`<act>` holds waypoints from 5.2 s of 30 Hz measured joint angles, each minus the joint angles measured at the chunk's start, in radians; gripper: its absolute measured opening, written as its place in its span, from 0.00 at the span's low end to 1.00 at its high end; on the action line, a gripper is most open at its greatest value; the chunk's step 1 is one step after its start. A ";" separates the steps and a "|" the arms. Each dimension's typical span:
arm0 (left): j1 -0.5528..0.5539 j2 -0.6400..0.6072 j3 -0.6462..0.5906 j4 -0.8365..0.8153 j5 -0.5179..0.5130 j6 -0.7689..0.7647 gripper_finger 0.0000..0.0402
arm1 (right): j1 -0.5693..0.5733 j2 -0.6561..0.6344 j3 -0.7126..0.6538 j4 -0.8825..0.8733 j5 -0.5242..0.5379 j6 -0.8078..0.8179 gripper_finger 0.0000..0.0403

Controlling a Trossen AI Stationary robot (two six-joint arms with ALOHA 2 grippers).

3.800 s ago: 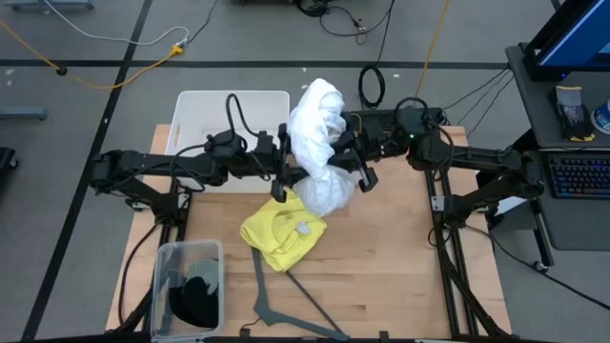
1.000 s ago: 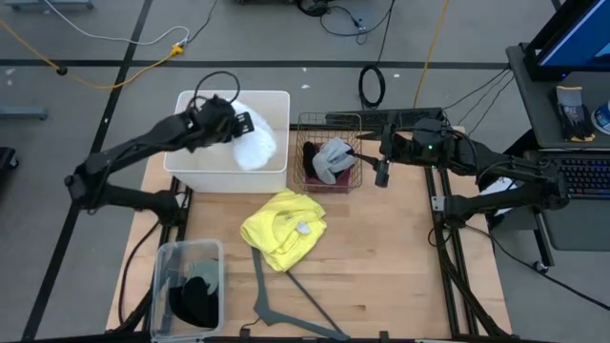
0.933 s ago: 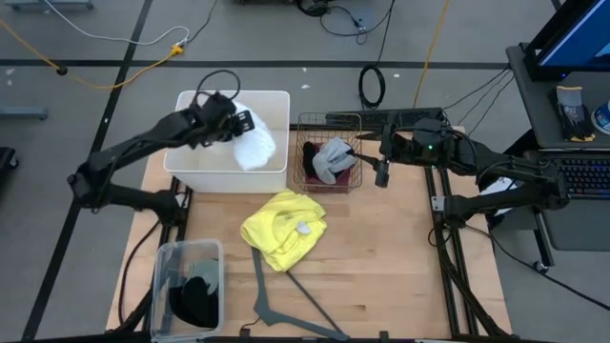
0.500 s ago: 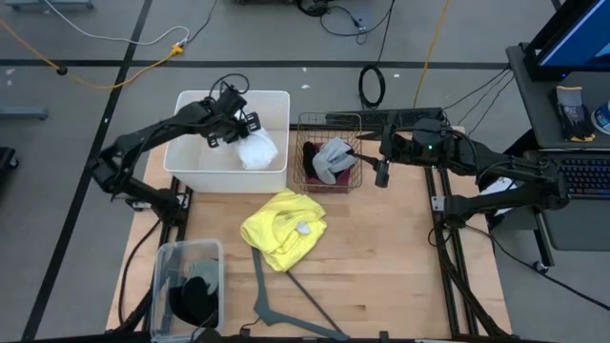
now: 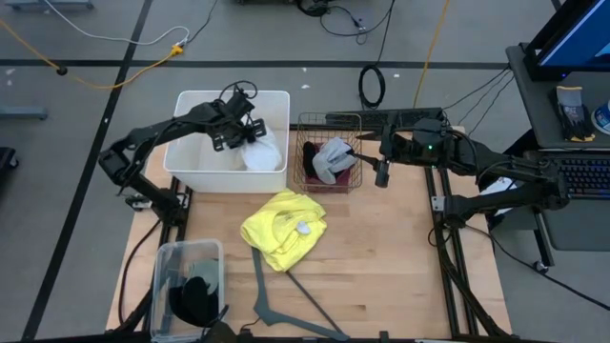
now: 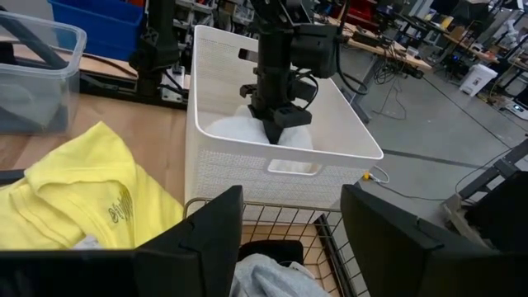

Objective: Pick & Place Cloths
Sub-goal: Put the white dress into the white bin, then put the yellow shirt into the white bin

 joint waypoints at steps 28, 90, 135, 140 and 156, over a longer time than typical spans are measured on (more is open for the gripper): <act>-0.050 -0.379 0.001 0.292 0.174 0.199 0.77 | 0.002 0.000 0.000 -0.037 -0.073 0.004 0.49; -1.112 -0.492 0.001 0.525 -0.268 0.758 0.77 | 0.384 0.786 0.001 0.272 0.071 -0.047 0.57; -1.111 -0.489 0.000 0.518 -0.273 0.727 0.77 | 0.304 0.944 0.002 0.035 -0.049 0.113 0.02; -1.111 -0.489 0.000 0.516 -0.272 0.670 0.77 | 0.336 0.883 0.000 0.015 -0.038 0.109 0.01; -1.117 -0.274 0.000 0.572 -0.225 0.512 0.77 | 0.433 0.737 -0.002 -0.063 0.086 0.101 0.00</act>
